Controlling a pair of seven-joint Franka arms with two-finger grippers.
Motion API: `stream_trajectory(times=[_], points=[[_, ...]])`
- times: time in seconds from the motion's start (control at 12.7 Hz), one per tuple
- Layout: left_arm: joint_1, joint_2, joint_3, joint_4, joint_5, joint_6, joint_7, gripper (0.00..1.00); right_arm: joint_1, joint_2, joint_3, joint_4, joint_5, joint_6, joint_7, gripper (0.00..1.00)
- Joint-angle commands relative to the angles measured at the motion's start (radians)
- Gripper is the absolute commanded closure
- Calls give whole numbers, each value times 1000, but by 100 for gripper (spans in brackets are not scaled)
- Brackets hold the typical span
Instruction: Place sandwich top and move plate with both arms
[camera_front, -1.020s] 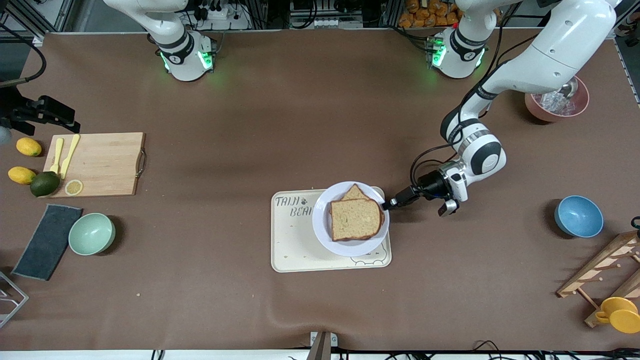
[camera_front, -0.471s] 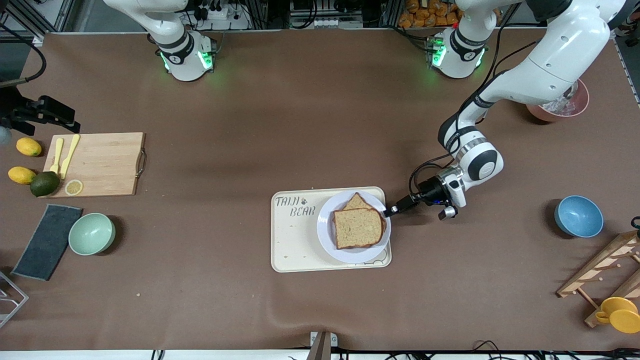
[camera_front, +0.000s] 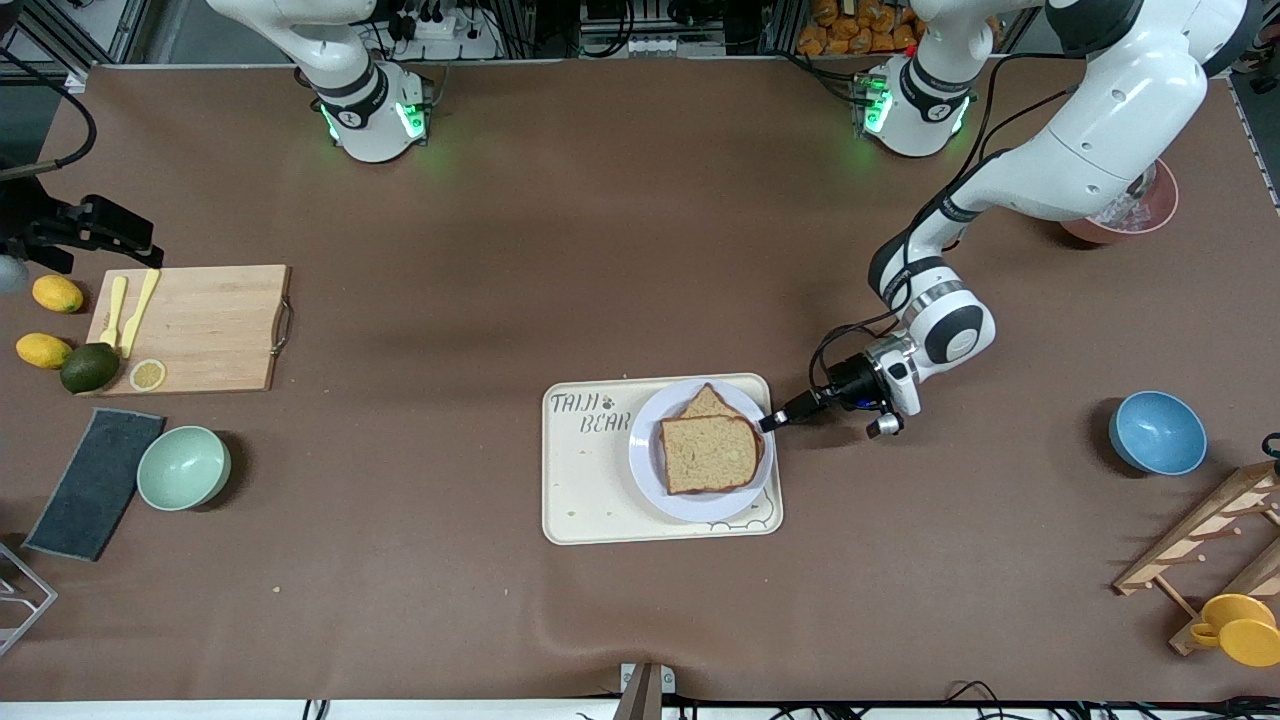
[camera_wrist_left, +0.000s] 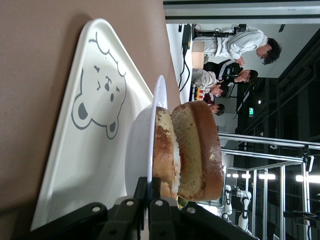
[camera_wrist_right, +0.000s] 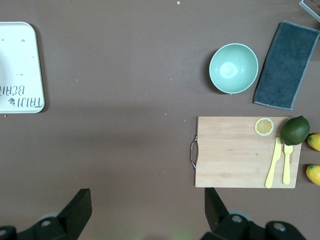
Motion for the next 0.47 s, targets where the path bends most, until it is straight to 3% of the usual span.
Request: stream_trajectory(times=[0.0, 0.39], points=[[-14, 24, 4, 27, -17, -3, 4, 100, -3, -9, 1, -10, 1, 10, -7, 0], [-34, 64, 4, 55, -17, -3, 26, 100, -3, -9, 1, -10, 1, 10, -7, 0]])
